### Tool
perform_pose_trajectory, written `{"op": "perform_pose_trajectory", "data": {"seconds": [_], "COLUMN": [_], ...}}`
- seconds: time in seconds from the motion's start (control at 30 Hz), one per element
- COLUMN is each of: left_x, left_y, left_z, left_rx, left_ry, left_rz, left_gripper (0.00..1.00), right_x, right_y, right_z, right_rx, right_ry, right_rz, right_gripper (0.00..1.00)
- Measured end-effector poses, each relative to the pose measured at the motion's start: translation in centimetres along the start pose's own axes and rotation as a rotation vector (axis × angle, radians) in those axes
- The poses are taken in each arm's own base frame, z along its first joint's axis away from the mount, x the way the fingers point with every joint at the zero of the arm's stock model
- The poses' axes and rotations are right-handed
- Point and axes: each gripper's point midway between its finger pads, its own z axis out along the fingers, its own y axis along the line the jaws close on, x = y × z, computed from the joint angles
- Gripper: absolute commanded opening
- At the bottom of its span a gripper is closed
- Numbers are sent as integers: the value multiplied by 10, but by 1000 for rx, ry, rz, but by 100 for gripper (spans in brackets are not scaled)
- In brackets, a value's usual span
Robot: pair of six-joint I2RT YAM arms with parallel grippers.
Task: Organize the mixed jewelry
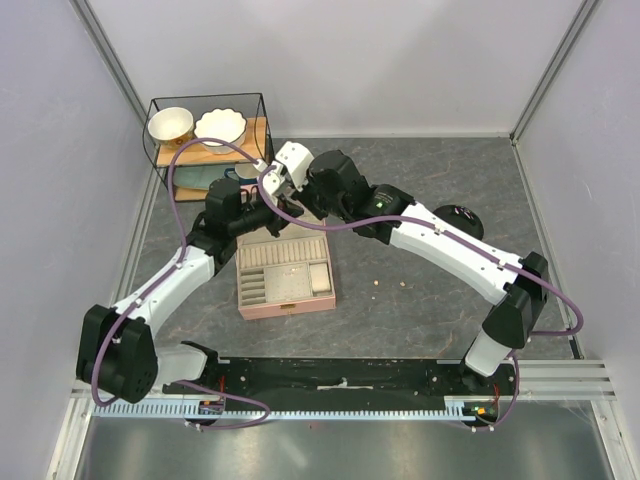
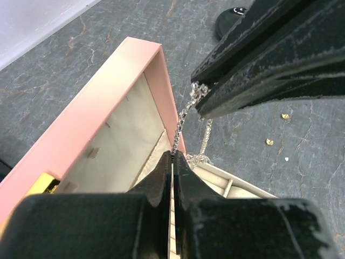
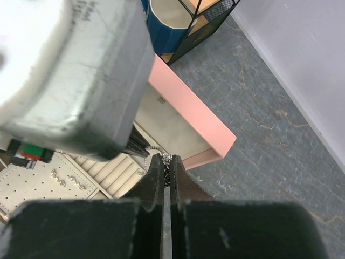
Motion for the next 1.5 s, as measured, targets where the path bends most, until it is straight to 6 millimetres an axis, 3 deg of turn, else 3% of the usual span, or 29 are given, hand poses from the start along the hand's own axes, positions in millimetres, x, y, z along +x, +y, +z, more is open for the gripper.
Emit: {"op": "perform_pose_trajectory", "data": {"seconds": [0.53,0.93,1.5], "left_x": [-12,0,3], "left_y": [29,50,62], "left_z": [-28,-42,-48], "left_rx": [-157,-248,-299], "left_ry": [-13,41,56], "left_rz": [27,36,41], "left_gripper": [2,2,2], "right_x": [7,26,13], "right_y": [-11,2,1], "right_z": [4,35,47], "right_rx": [35,9,21], "right_ry": [8,55,29], "right_rz": [5,-3,1], "right_gripper": [0,0,0]}}
